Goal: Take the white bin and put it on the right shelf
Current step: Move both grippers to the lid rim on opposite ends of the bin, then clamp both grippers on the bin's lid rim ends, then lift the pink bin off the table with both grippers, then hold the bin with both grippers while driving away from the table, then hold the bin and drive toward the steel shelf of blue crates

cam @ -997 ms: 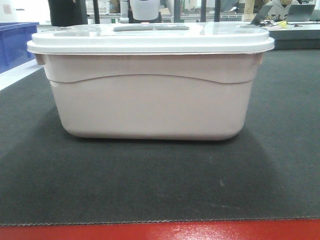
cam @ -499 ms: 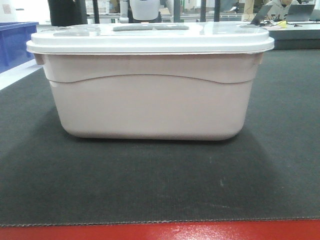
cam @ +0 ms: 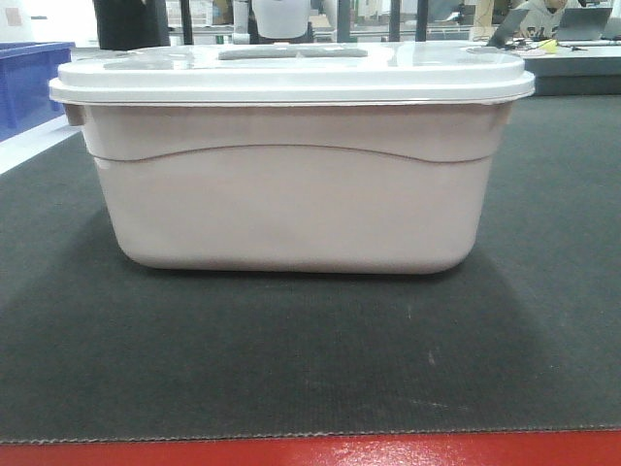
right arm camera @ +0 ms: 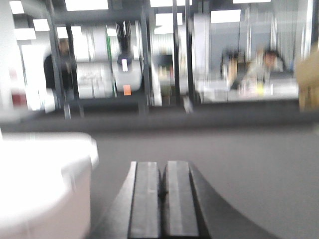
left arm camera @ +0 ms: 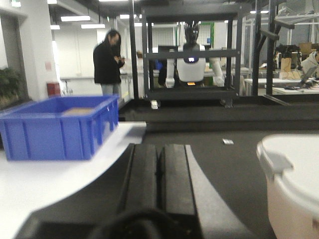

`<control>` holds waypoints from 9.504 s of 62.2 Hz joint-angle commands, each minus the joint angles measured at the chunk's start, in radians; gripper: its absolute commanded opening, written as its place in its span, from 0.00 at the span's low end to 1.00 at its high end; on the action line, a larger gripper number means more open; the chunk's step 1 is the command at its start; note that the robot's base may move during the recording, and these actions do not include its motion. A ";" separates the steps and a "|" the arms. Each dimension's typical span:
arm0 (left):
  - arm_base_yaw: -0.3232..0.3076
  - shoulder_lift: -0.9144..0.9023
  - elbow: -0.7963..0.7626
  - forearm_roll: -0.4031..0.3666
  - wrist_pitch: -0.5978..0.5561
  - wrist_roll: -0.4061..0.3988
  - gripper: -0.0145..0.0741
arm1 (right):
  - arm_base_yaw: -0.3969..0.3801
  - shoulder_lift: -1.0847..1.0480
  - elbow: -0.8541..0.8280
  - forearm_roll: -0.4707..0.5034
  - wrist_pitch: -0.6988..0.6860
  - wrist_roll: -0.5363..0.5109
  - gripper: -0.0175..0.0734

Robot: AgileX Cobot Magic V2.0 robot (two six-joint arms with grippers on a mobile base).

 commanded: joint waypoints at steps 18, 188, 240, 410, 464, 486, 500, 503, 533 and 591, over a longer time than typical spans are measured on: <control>-0.018 0.407 -0.426 -0.066 0.183 -0.006 0.36 | -0.003 0.407 -0.356 -0.007 -0.014 -0.005 0.63; 0.068 1.699 -1.088 -1.533 1.275 0.832 0.50 | -0.154 1.764 -1.052 1.500 1.301 -0.940 0.59; 0.054 1.524 -1.226 -1.650 1.307 0.781 0.03 | -0.154 1.590 -1.052 1.687 1.334 -0.972 0.25; -0.090 1.286 -1.265 -1.644 1.295 0.751 0.03 | -0.154 1.331 -1.052 1.784 1.173 -0.973 0.25; -0.090 1.286 -1.265 -1.644 1.295 0.751 0.03 | -0.154 1.331 -1.052 1.784 1.170 -0.973 0.25; -0.090 1.286 -1.265 -1.644 1.293 0.751 0.03 | -0.154 1.331 -1.052 1.784 1.167 -0.973 0.25; -0.090 1.286 -1.265 -1.644 1.293 0.751 0.03 | -0.154 1.331 -1.052 1.784 1.165 -0.973 0.25; -0.090 1.286 -1.265 -1.644 1.293 0.751 0.03 | -0.154 1.331 -1.052 1.784 1.165 -0.973 0.25; -0.090 1.286 -1.265 -1.644 1.293 0.751 0.03 | -0.154 1.331 -1.052 1.784 1.165 -0.973 0.25; -0.090 1.286 -1.265 -1.644 1.293 0.751 0.03 | -0.154 1.331 -1.052 1.784 1.163 -0.973 0.25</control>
